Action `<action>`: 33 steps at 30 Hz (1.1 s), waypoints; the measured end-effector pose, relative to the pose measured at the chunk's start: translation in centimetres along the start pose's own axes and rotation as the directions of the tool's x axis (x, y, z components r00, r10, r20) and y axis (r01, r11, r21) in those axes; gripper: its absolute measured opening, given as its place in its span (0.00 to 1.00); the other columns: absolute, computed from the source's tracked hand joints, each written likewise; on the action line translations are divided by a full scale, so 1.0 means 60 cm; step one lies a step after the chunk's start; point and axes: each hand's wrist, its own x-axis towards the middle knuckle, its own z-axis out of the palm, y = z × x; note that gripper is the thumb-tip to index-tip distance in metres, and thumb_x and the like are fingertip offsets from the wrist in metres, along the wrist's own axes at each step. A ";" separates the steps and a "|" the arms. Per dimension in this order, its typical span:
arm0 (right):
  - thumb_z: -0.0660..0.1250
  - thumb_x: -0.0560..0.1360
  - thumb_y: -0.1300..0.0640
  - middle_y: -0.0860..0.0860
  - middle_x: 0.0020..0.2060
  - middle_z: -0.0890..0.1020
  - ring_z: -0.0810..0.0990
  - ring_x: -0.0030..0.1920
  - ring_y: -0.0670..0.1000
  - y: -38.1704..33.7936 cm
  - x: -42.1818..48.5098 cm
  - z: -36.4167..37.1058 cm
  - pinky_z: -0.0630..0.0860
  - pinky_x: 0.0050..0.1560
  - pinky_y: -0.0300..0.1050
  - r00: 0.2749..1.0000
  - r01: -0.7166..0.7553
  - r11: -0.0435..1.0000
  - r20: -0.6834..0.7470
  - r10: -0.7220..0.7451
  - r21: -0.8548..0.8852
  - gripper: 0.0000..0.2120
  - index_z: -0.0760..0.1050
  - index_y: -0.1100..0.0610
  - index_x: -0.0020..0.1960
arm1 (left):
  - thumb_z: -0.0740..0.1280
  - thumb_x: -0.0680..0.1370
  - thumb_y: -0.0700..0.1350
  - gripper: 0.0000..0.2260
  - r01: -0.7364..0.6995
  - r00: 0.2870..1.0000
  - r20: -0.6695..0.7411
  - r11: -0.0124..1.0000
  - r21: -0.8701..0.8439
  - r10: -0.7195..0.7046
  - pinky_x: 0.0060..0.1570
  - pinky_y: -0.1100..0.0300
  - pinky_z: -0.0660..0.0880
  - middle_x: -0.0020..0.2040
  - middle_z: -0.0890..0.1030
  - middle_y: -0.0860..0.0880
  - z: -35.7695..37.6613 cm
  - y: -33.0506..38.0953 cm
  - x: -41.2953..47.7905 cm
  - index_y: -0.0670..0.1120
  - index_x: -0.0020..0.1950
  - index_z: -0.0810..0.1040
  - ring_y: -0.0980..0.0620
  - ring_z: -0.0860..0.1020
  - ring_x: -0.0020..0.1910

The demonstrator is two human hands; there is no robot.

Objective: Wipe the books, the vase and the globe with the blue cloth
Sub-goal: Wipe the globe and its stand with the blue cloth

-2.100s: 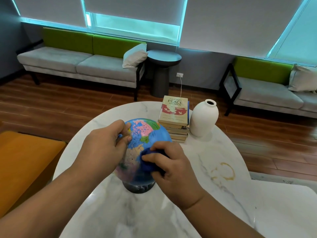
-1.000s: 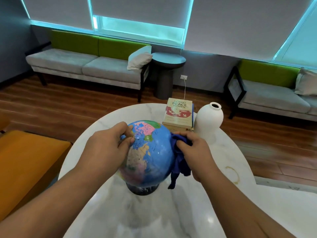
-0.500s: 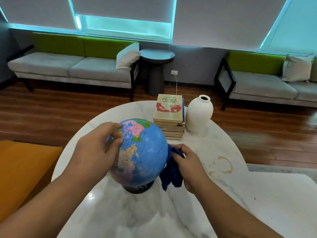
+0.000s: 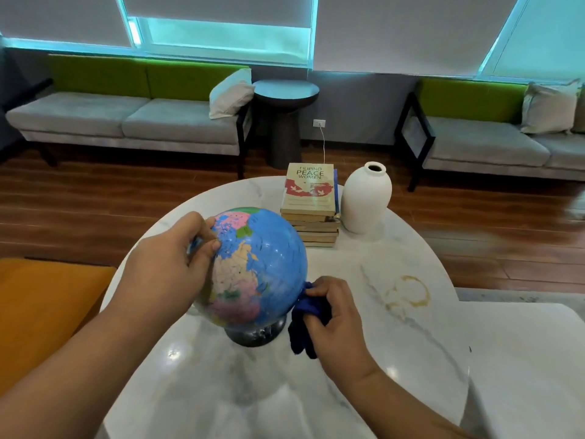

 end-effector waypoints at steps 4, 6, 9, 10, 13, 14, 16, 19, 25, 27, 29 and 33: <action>0.67 0.67 0.65 0.47 0.51 0.73 0.75 0.55 0.43 -0.038 0.027 0.009 0.69 0.56 0.30 0.994 0.106 0.994 0.018 -0.106 0.003 0.12 0.77 0.53 0.47 | 0.68 0.76 0.46 0.06 0.004 1.000 -0.014 0.998 0.057 -0.003 0.44 0.49 0.77 0.54 0.83 0.55 0.001 0.002 0.001 0.50 0.43 0.72 0.43 0.80 0.51; 0.68 0.66 0.68 0.46 0.52 0.73 0.76 0.55 0.44 -0.051 0.043 0.008 0.69 0.57 0.31 0.984 0.163 0.987 0.070 -0.163 -0.001 0.12 0.79 0.57 0.47 | 0.68 0.76 0.48 0.06 0.013 1.000 -0.012 0.998 0.061 -0.013 0.44 0.48 0.77 0.51 0.84 0.52 0.001 0.000 0.002 0.50 0.43 0.71 0.43 0.80 0.50; 0.68 0.67 0.65 0.43 0.54 0.72 0.76 0.57 0.46 -0.034 0.037 0.002 0.71 0.58 0.34 0.981 0.172 0.985 0.086 -0.172 0.018 0.12 0.79 0.54 0.48 | 0.68 0.76 0.48 0.06 0.033 0.999 -0.014 0.999 0.042 -0.032 0.44 0.47 0.77 0.50 0.84 0.51 0.001 -0.001 0.003 0.51 0.43 0.71 0.43 0.80 0.50; 0.67 0.67 0.63 0.42 0.54 0.72 0.76 0.57 0.46 -0.026 0.030 -0.001 0.72 0.58 0.35 0.983 0.166 0.986 0.073 -0.167 0.024 0.12 0.79 0.52 0.48 | 0.68 0.76 0.48 0.06 0.036 0.999 -0.015 0.999 0.034 -0.036 0.44 0.47 0.77 0.49 0.84 0.51 0.001 0.000 0.003 0.51 0.43 0.71 0.43 0.80 0.50; 0.67 0.67 0.63 0.41 0.54 0.72 0.76 0.57 0.48 -0.026 0.024 -0.001 0.76 0.55 0.42 0.986 0.158 0.987 0.053 -0.158 0.008 0.12 0.78 0.50 0.48 | 0.68 0.76 0.48 0.06 0.039 0.999 -0.015 0.999 0.025 -0.038 0.43 0.46 0.77 0.49 0.84 0.49 0.002 0.003 0.000 0.52 0.43 0.71 0.42 0.80 0.49; 0.67 0.67 0.63 0.41 0.54 0.72 0.76 0.56 0.48 -0.037 0.029 0.004 0.78 0.53 0.45 0.983 0.173 0.985 0.067 -0.173 -0.006 0.12 0.78 0.50 0.48 | 0.68 0.76 0.48 0.06 0.033 0.999 -0.016 0.999 0.029 -0.033 0.43 0.46 0.77 0.48 0.84 0.48 0.001 0.003 0.000 0.52 0.42 0.71 0.42 0.80 0.49; 0.65 0.68 0.60 0.42 0.55 0.71 0.76 0.57 0.50 -0.065 0.041 0.014 0.77 0.55 0.44 0.957 0.272 0.959 0.125 -0.261 -0.082 0.12 0.79 0.52 0.50 | 0.68 0.76 0.49 0.06 0.026 1.000 -0.011 0.999 0.043 -0.025 0.41 0.46 0.78 0.48 0.84 0.48 0.001 0.004 0.000 0.51 0.43 0.71 0.42 0.80 0.48; 0.63 0.67 0.57 0.43 0.56 0.71 0.75 0.58 0.52 -0.072 0.057 0.016 0.73 0.59 0.40 0.925 0.358 0.920 0.192 -0.327 -0.159 0.15 0.80 0.53 0.52 | 0.68 0.76 0.48 0.07 0.036 0.999 -0.017 0.998 0.043 -0.035 0.41 0.47 0.78 0.48 0.84 0.49 0.000 0.004 0.003 0.51 0.42 0.71 0.43 0.80 0.48; 0.64 0.68 0.57 0.41 0.55 0.68 0.77 0.52 0.50 -0.016 0.023 -0.012 0.80 0.38 0.49 0.942 0.314 0.939 0.166 -0.290 -0.142 0.11 0.75 0.51 0.51 | 0.68 0.76 0.48 0.08 0.043 0.999 -0.019 0.999 0.016 -0.043 0.43 0.46 0.78 0.49 0.84 0.50 0.001 0.002 0.004 0.52 0.41 0.70 0.43 0.80 0.49; 0.63 0.66 0.59 0.44 0.56 0.69 0.76 0.53 0.52 -0.037 0.025 -0.002 0.79 0.47 0.47 0.918 0.383 0.906 0.184 -0.351 -0.183 0.13 0.75 0.51 0.51 | 0.67 0.76 0.49 0.07 0.025 1.000 -0.008 0.999 0.033 -0.025 0.42 0.46 0.78 0.49 0.84 0.48 0.002 0.003 0.003 0.51 0.42 0.70 0.42 0.80 0.48; 0.63 0.66 0.59 0.46 0.56 0.70 0.75 0.53 0.54 -0.072 0.038 0.015 0.75 0.53 0.43 0.883 0.459 0.858 0.221 -0.414 -0.230 0.14 0.77 0.52 0.51 | 0.67 0.76 0.49 0.07 0.008 1.000 0.000 0.999 0.051 -0.008 0.40 0.46 0.78 0.49 0.84 0.47 0.002 0.005 0.002 0.51 0.42 0.70 0.41 0.80 0.46; 0.64 0.67 0.57 0.46 0.56 0.71 0.75 0.53 0.56 -0.096 0.058 0.022 0.74 0.54 0.42 0.854 0.511 0.817 0.269 -0.446 -0.267 0.14 0.80 0.54 0.51 | 0.67 0.76 0.49 0.07 0.021 1.000 -0.016 0.998 0.056 -0.020 0.39 0.47 0.77 0.48 0.84 0.48 0.002 0.007 0.001 0.51 0.42 0.70 0.43 0.79 0.45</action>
